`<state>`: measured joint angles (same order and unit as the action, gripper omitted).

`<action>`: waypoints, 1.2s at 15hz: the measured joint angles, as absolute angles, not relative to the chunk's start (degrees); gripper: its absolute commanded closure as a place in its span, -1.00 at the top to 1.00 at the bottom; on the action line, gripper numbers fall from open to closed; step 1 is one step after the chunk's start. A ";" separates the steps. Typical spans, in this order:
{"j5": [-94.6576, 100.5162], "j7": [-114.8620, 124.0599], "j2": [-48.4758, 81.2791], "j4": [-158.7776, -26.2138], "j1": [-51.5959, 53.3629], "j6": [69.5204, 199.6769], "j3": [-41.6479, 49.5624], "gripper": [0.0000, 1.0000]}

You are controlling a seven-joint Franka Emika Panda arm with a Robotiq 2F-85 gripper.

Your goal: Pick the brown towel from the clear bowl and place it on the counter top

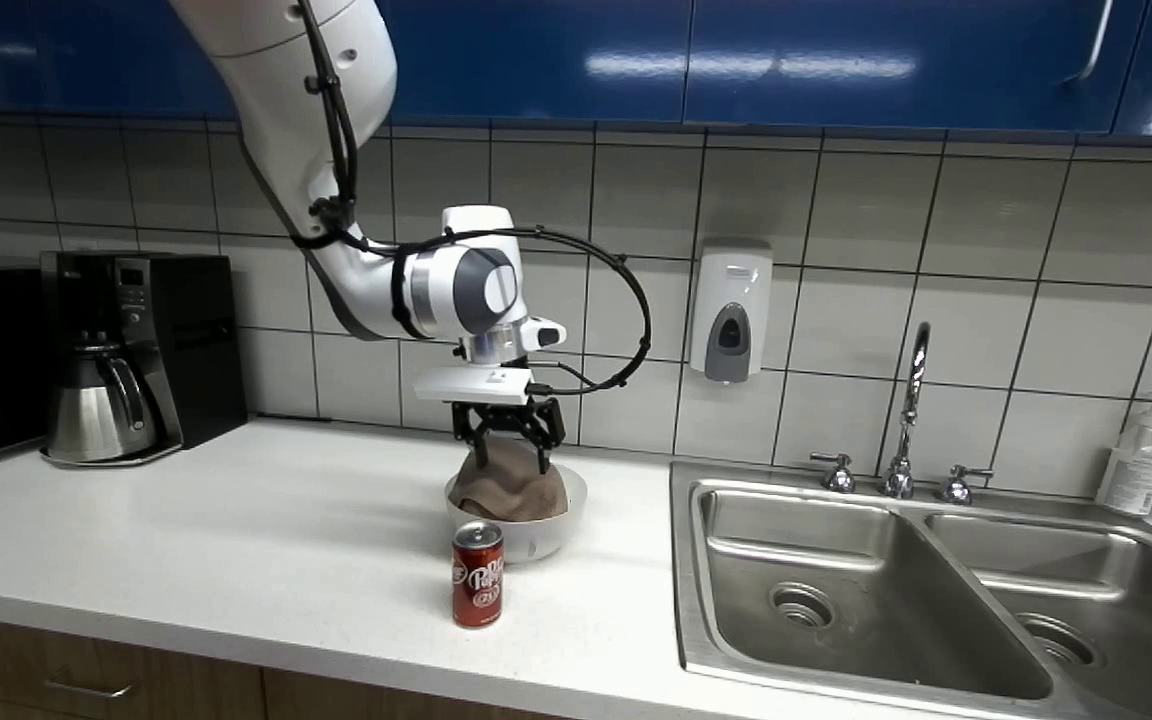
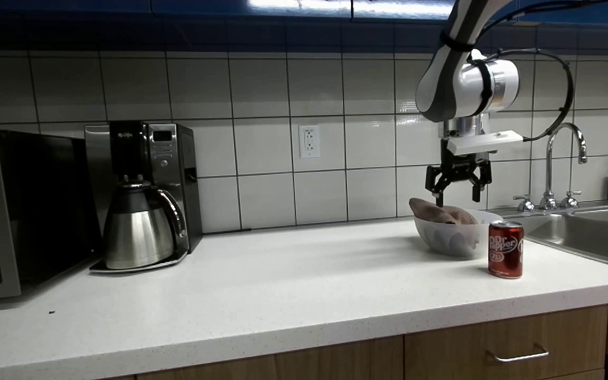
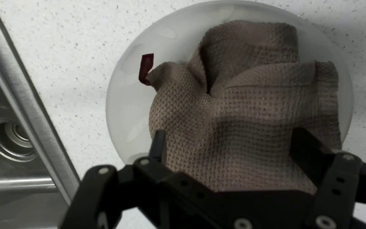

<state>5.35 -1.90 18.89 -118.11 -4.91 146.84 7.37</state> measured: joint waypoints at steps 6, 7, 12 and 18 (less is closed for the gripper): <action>4.81 -1.90 23.87 -115.27 -4.91 148.70 6.78 1.00; 4.50 -1.90 24.43 -115.09 -4.92 148.75 6.59 1.00; 3.30 -1.91 26.46 -114.90 -4.98 148.92 5.94 1.00; 2.40 -2.00 27.34 -114.90 -5.38 148.97 5.85 0.23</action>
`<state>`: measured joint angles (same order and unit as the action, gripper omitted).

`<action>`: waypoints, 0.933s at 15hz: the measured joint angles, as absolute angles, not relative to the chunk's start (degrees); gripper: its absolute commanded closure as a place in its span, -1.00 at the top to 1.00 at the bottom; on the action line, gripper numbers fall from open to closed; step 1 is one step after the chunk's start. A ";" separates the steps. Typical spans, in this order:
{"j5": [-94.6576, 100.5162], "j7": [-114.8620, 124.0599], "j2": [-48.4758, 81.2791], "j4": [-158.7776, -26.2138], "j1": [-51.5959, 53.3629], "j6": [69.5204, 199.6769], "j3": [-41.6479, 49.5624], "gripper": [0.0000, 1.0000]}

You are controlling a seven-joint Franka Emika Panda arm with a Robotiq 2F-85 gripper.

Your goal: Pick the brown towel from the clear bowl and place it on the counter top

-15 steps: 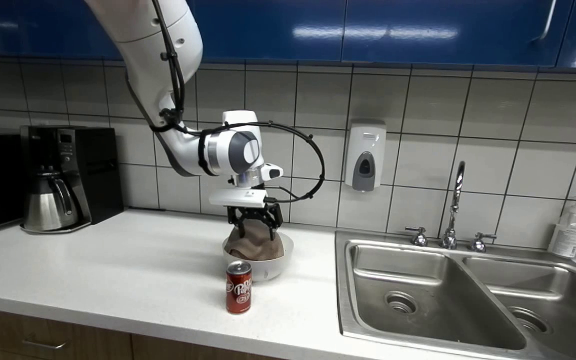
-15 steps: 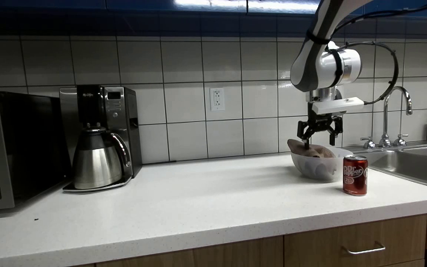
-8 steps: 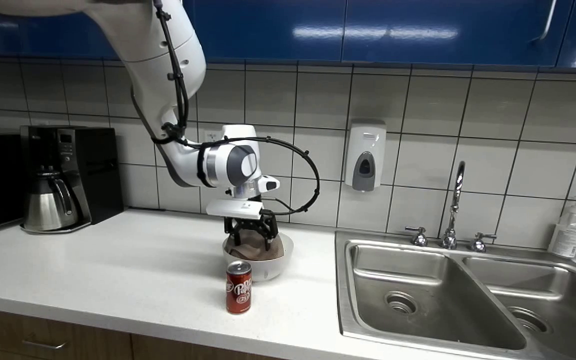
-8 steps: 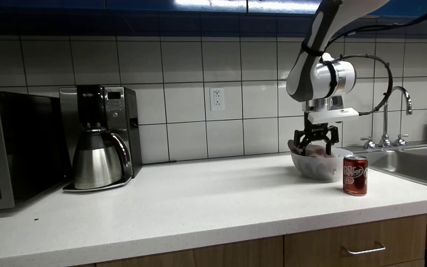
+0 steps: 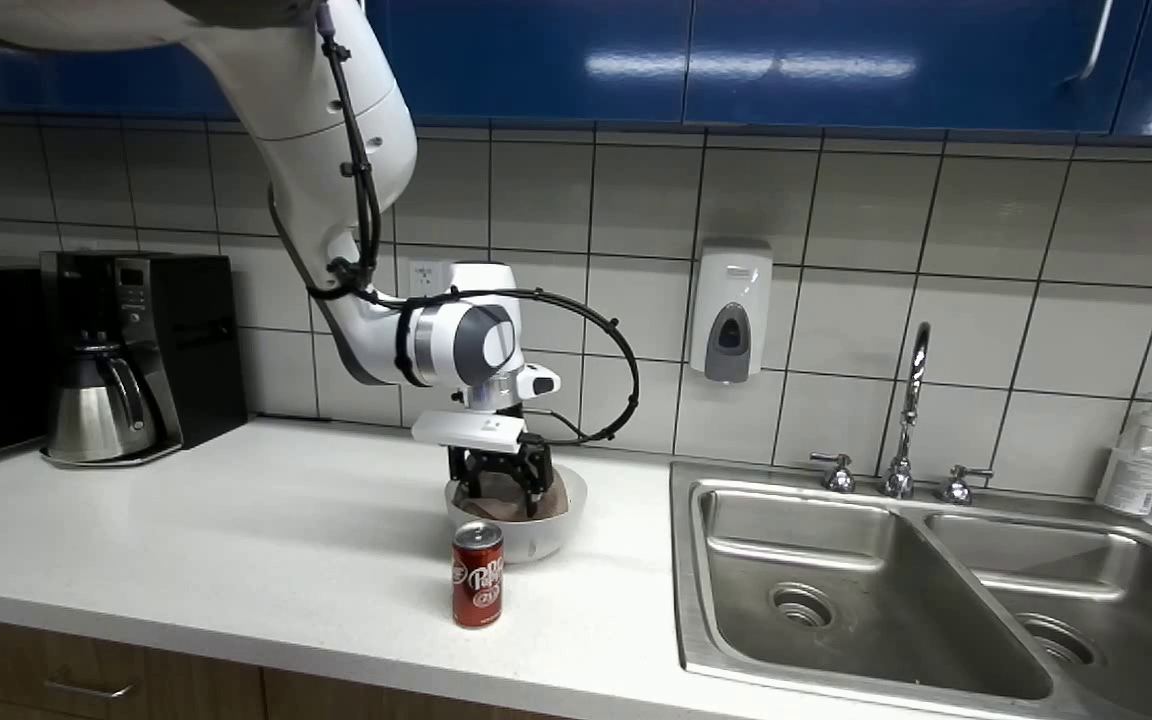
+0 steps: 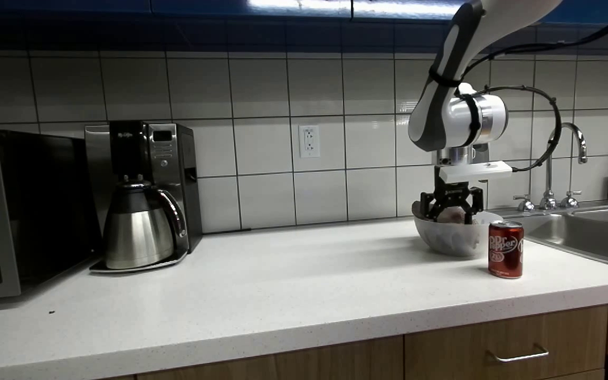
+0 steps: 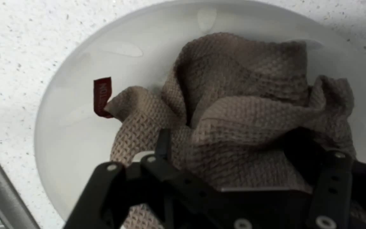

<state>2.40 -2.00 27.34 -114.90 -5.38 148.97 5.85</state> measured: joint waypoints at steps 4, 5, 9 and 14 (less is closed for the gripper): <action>1.38 -2.64 27.26 -114.94 -5.62 149.98 5.71 -0.41; 0.98 -2.99 27.16 -115.01 -5.80 150.37 5.55 -0.58; -0.54 -4.16 26.19 -115.70 -6.72 151.76 4.87 -1.00; -0.75 -4.26 22.23 -118.67 -6.94 152.97 4.87 -0.97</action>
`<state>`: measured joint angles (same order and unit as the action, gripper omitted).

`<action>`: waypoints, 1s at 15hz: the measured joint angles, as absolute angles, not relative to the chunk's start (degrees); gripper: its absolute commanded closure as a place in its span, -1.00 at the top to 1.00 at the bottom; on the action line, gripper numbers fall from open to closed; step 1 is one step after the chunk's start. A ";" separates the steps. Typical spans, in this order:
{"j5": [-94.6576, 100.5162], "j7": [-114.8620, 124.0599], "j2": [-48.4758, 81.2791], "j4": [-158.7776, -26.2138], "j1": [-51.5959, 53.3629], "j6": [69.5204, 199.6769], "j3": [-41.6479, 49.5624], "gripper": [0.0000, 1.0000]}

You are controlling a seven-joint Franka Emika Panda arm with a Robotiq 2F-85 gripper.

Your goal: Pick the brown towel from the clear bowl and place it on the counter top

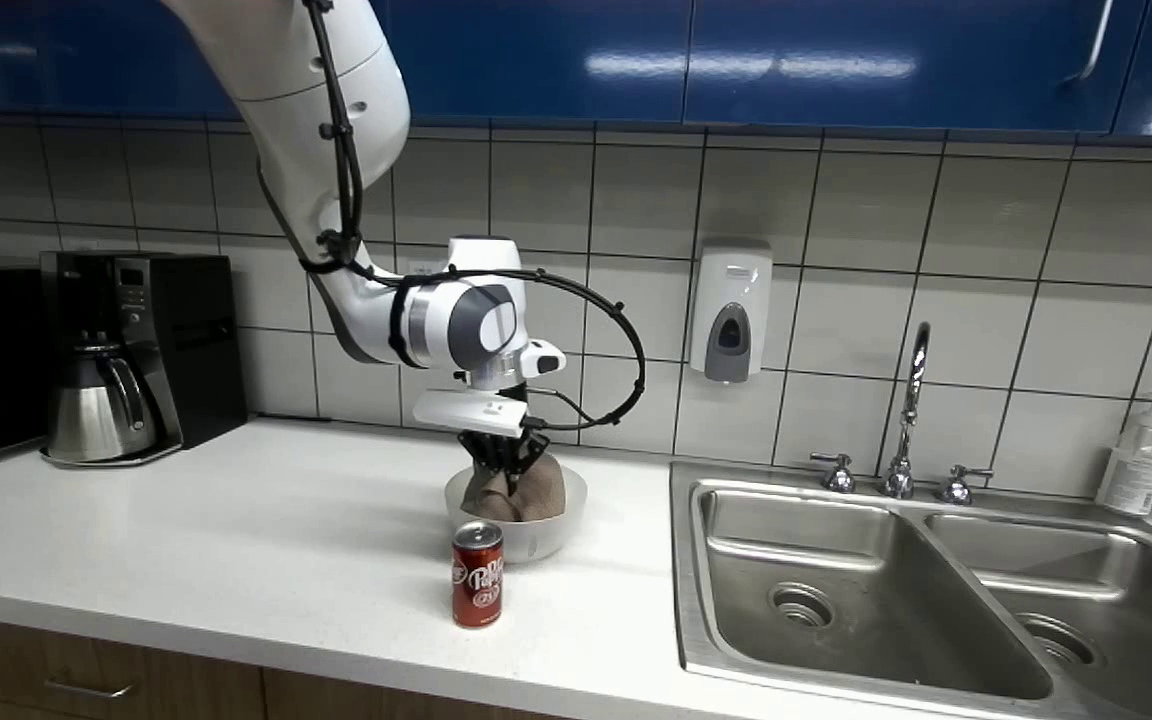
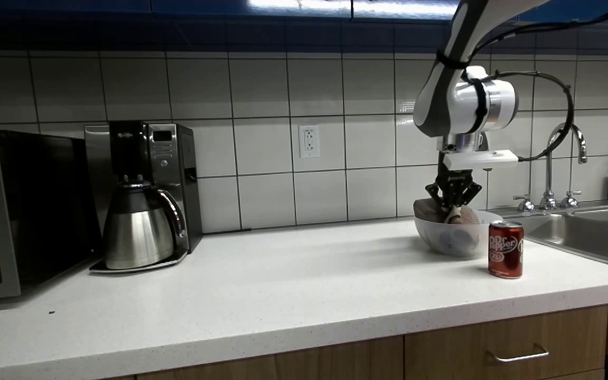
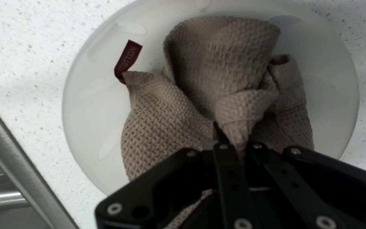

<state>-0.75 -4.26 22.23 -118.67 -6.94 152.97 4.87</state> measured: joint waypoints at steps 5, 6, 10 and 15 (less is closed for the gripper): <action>-0.10 -4.26 13.55 -123.83 -6.51 153.60 4.90 -0.97; 0.15 -4.26 11.49 -125.05 -6.34 153.62 4.92 -0.97; 1.65 -4.17 3.63 -129.85 -5.60 153.82 4.95 -0.97; 3.47 -4.16 -4.93 -134.20 -4.37 153.96 4.75 -0.97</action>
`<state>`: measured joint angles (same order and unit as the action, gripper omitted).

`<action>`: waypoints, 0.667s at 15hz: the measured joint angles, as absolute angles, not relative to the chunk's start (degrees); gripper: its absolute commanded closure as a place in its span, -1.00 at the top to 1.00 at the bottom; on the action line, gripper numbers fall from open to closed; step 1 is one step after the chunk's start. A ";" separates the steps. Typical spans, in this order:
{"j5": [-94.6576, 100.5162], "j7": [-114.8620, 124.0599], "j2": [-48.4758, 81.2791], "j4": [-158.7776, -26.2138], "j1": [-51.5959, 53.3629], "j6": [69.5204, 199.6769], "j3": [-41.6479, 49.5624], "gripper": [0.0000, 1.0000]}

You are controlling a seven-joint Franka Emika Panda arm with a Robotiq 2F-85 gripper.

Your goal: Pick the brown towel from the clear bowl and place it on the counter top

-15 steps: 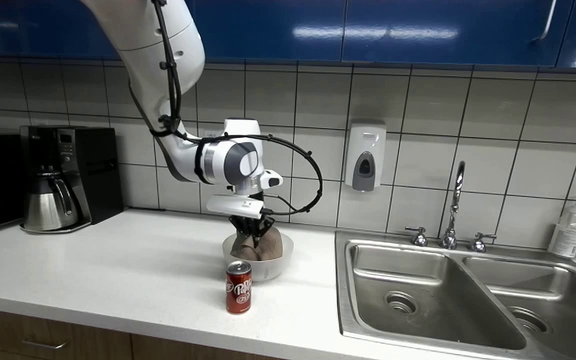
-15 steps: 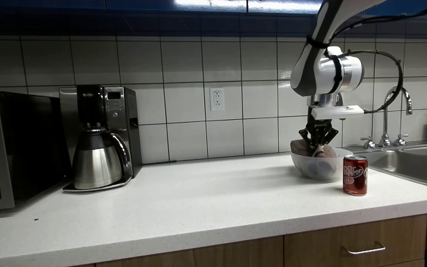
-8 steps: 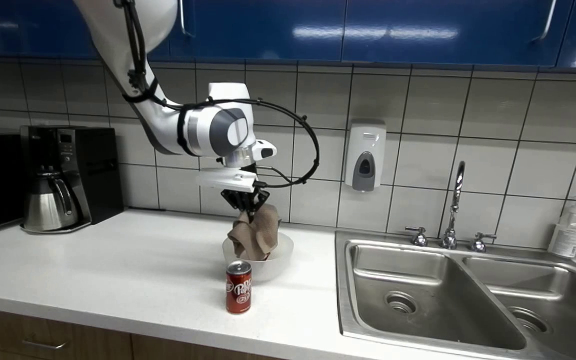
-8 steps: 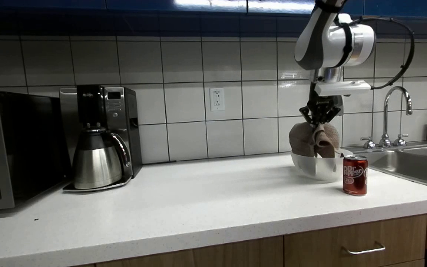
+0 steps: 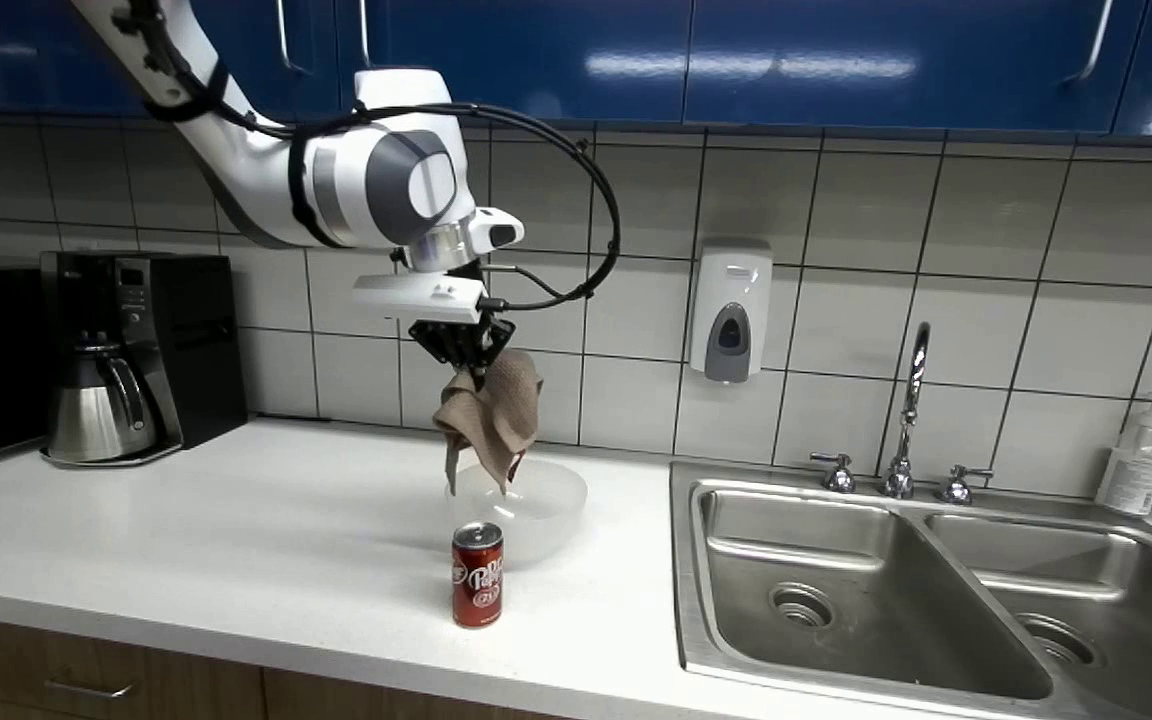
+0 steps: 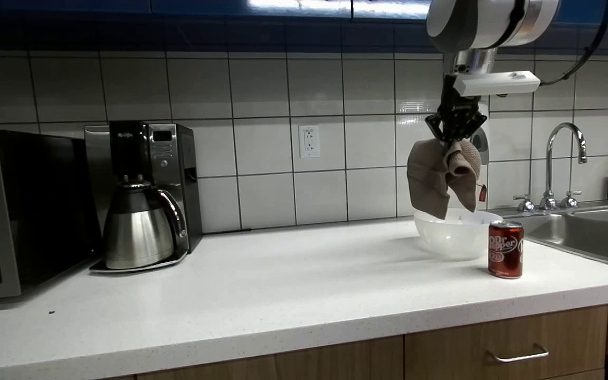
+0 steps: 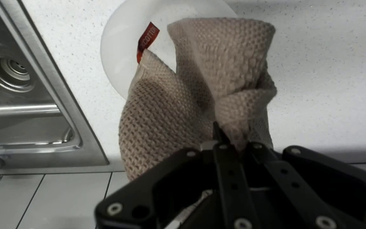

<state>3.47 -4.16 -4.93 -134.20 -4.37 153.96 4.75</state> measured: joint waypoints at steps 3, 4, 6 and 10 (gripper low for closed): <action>3.78 -4.16 -8.81 -135.66 -3.33 153.96 3.66 -0.97; 3.78 -4.16 -9.74 -136.03 -2.74 153.96 3.19 -0.97; 3.72 -4.16 -10.89 -136.60 -1.33 153.96 2.12 -0.97; 2.09 -4.28 -10.71 -137.64 2.49 153.95 0.39 -0.97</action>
<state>2.09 -4.28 -10.71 -137.64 2.49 153.95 0.39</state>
